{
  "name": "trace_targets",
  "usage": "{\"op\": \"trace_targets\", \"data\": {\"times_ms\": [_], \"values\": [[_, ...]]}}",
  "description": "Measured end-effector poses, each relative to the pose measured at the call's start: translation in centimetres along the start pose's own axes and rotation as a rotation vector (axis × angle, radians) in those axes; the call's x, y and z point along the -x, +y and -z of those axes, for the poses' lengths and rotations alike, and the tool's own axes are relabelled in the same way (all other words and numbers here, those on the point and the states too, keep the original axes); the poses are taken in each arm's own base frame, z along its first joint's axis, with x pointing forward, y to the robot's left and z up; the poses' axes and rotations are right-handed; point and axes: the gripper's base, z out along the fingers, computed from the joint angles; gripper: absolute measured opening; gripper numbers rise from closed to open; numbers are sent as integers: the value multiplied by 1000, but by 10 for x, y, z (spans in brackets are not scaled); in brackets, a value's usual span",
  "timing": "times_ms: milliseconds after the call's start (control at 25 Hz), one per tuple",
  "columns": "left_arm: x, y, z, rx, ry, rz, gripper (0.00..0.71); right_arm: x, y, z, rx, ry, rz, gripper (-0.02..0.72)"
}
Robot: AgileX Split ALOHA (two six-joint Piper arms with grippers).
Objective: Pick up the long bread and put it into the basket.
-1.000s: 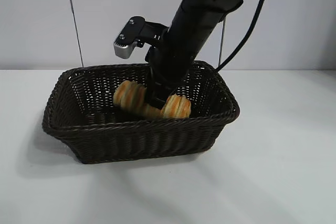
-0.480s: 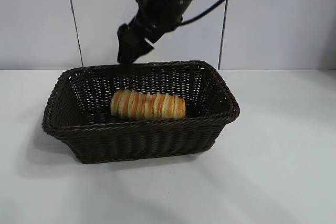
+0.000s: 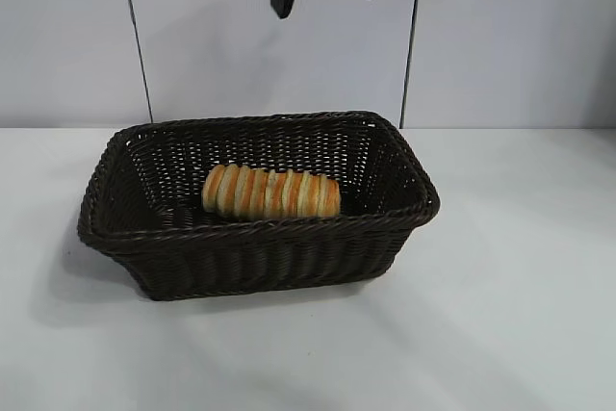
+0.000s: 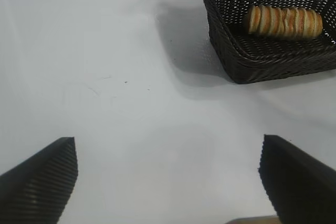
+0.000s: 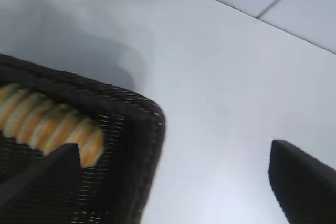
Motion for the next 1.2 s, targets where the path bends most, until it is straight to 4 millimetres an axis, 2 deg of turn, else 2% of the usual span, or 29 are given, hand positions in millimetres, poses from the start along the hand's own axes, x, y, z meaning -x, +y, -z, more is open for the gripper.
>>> {"op": "trace_targets", "data": {"times_ms": [200,440,560,680,800,880,1000,1200], "values": [[0,0,0,0,0,0,679,-14,-77,-7,-89,28,-147,694],[0,0,0,0,0,0,679,-45,-166,-2,-162,49,-348,694],[0,0,0,0,0,0,679,-66,-206,14,-174,29,-462,694],[0,0,0,0,0,0,679,-84,-234,43,-181,-20,-544,694],[0,0,0,0,0,0,679,-97,-246,76,-170,-85,-593,694],[0,0,0,0,0,0,679,-105,-244,97,-173,-114,-598,694],[0,0,0,0,0,0,679,-115,-228,130,-176,-145,-584,695],[0,0,0,1,0,0,679,-134,-184,183,-161,-213,-541,695]]}}
